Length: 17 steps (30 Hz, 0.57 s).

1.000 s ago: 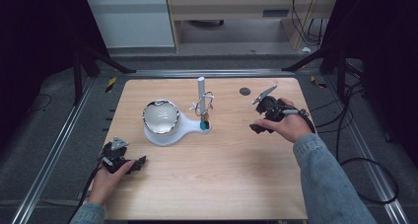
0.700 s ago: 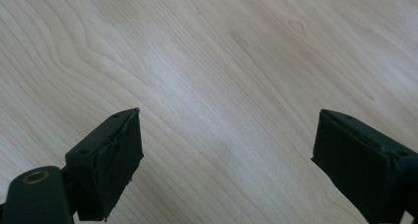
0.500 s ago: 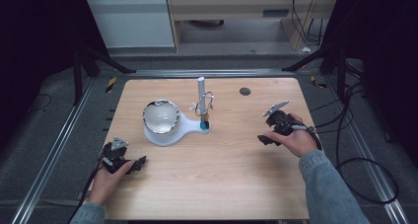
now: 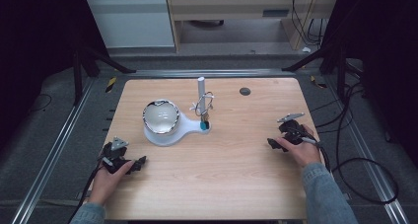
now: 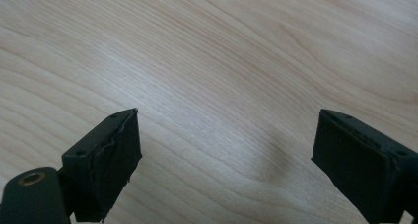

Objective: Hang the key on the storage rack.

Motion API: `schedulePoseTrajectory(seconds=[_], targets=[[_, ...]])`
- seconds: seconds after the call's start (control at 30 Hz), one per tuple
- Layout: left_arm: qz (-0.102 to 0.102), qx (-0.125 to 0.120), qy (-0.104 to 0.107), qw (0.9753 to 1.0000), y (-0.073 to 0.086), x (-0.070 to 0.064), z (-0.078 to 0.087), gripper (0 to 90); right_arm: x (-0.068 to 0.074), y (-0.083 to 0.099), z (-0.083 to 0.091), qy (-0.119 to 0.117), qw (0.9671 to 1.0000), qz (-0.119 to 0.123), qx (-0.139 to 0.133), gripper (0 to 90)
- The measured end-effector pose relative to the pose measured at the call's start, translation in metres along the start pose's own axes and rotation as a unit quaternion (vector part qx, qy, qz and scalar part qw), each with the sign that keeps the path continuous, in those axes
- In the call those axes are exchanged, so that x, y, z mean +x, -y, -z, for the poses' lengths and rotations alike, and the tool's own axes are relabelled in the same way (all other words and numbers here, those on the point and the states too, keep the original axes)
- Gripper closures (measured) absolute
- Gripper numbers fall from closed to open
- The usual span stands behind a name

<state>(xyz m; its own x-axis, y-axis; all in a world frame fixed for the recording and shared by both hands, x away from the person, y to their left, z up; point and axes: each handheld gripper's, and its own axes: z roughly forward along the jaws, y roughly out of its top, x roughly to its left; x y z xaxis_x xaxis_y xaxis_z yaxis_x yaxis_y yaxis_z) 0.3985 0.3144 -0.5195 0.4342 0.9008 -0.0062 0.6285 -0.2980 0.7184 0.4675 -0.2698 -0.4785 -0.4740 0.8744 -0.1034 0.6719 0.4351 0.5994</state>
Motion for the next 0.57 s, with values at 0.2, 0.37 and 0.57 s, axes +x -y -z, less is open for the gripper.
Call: schedulePoseTrajectory(seconds=[0.2,0.37,0.57], targets=[[0.000,0.000,0.000,1.0000,0.000,0.000,0.000,0.0,-0.003,0.013,-0.008,-0.004,0.9996,-0.027,-0.012,8.8],[0.000,0.000,0.000,1.0000,0.000,0.000,0.000,0.0,-0.002,0.020,-0.011,-0.013,0.9981,-0.041,-0.044,6.0],[0.000,0.000,0.000,1.0000,0.000,0.000,0.000,0.0,0.002,0.027,-0.014,0.002,0.9956,-0.056,-0.076,2.5]])
